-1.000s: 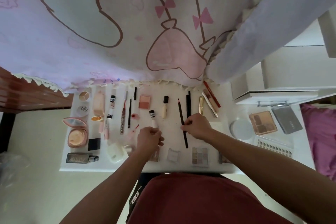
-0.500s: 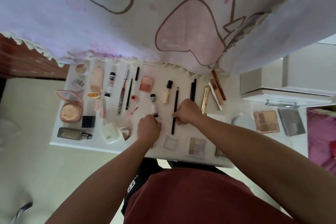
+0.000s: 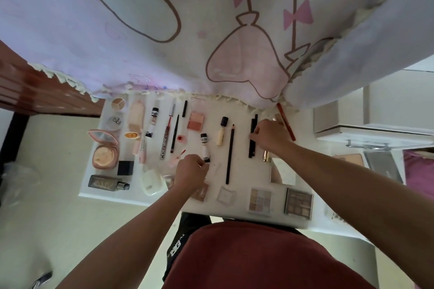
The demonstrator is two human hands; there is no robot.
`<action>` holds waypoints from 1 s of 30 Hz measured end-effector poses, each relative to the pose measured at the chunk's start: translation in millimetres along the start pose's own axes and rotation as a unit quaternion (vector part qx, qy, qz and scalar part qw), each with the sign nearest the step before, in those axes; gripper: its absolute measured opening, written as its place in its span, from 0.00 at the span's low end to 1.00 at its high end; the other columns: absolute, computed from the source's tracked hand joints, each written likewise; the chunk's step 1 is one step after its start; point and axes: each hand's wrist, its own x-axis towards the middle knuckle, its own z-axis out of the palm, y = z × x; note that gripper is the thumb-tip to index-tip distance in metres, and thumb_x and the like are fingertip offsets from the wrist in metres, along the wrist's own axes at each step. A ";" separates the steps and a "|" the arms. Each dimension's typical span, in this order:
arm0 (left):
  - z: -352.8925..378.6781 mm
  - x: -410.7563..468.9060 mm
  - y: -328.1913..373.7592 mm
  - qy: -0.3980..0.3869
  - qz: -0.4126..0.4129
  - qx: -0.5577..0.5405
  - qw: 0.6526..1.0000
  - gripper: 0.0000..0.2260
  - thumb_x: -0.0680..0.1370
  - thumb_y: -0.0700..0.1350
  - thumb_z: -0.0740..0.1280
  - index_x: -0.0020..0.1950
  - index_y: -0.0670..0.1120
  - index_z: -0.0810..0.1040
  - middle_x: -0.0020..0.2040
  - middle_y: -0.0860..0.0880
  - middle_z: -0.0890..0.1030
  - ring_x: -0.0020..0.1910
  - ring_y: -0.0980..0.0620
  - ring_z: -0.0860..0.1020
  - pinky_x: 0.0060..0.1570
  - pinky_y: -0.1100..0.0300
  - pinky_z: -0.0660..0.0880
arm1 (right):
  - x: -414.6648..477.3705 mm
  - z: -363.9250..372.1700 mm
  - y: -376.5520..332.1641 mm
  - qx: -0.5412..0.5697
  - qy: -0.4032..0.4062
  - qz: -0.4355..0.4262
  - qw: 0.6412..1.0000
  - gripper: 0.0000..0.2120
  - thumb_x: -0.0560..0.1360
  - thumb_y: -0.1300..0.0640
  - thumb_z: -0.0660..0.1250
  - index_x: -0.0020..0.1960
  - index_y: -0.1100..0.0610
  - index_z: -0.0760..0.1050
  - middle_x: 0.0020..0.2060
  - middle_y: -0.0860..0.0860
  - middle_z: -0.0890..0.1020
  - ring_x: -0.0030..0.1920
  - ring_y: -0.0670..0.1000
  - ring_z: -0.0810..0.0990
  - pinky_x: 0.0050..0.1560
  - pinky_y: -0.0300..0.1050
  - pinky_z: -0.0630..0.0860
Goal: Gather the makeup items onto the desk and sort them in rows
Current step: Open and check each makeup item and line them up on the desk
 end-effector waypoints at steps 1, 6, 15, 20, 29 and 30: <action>-3.0 -1.9 0.1 -0.006 0.004 -0.003 1.000 0.05 0.77 0.44 0.69 0.43 0.44 0.81 0.39 0.47 0.83 0.38 0.48 0.82 0.45 0.50 0.81 | 1.3 0.7 -2.5 -0.022 -0.004 -0.005 1.000 0.12 0.74 0.46 0.68 0.45 0.56 0.78 0.38 0.50 0.81 0.40 0.52 0.81 0.38 0.45 0.77; -14.9 -11.7 -2.2 -0.007 0.013 -0.013 1.000 0.05 0.76 0.43 0.69 0.44 0.43 0.82 0.41 0.46 0.84 0.42 0.48 0.82 0.49 0.51 0.80 | 2.2 3.6 -9.1 -0.051 -0.021 -0.005 0.998 0.13 0.72 0.48 0.69 0.39 0.56 0.70 0.36 0.52 0.78 0.41 0.55 0.79 0.33 0.43 0.70; -34.6 -23.8 2.1 -0.029 0.015 -0.075 0.997 0.05 0.76 0.44 0.69 0.45 0.43 0.82 0.37 0.45 0.84 0.33 0.50 0.80 0.32 0.60 0.73 | -9.4 -12.5 -17.4 0.281 -0.055 0.068 0.956 0.14 0.71 0.53 0.70 0.31 0.59 0.72 0.25 0.51 0.77 0.25 0.49 0.72 0.29 0.39 0.66; -49.7 -27.0 16.6 -0.043 0.037 -0.126 0.990 0.05 0.77 0.44 0.68 0.47 0.43 0.81 0.39 0.45 0.83 0.33 0.51 0.80 0.29 0.62 0.73 | -41.2 -41.7 -23.2 0.543 -0.151 0.105 0.819 0.03 0.73 0.62 0.68 0.42 0.62 0.78 0.33 0.56 0.83 0.27 0.47 0.74 0.24 0.37 0.65; -74.3 -33.0 63.5 -0.107 0.088 -0.252 0.958 0.09 0.79 0.45 0.67 0.49 0.39 0.81 0.39 0.43 0.82 0.34 0.50 0.78 0.31 0.60 0.74 | -86.4 -56.7 -24.2 0.655 -0.222 0.057 0.720 0.02 0.75 0.64 0.69 0.44 0.59 0.79 0.38 0.55 0.83 0.31 0.46 0.77 0.25 0.34 0.68; -73.9 -33.8 66.3 -0.114 0.091 -0.254 0.956 0.08 0.78 0.44 0.68 0.48 0.38 0.81 0.39 0.42 0.82 0.33 0.50 0.78 0.31 0.60 0.74 | -88.8 -57.0 -24.6 0.653 -0.223 0.051 0.722 0.02 0.75 0.64 0.69 0.44 0.59 0.80 0.38 0.55 0.84 0.31 0.47 0.77 0.25 0.34 0.68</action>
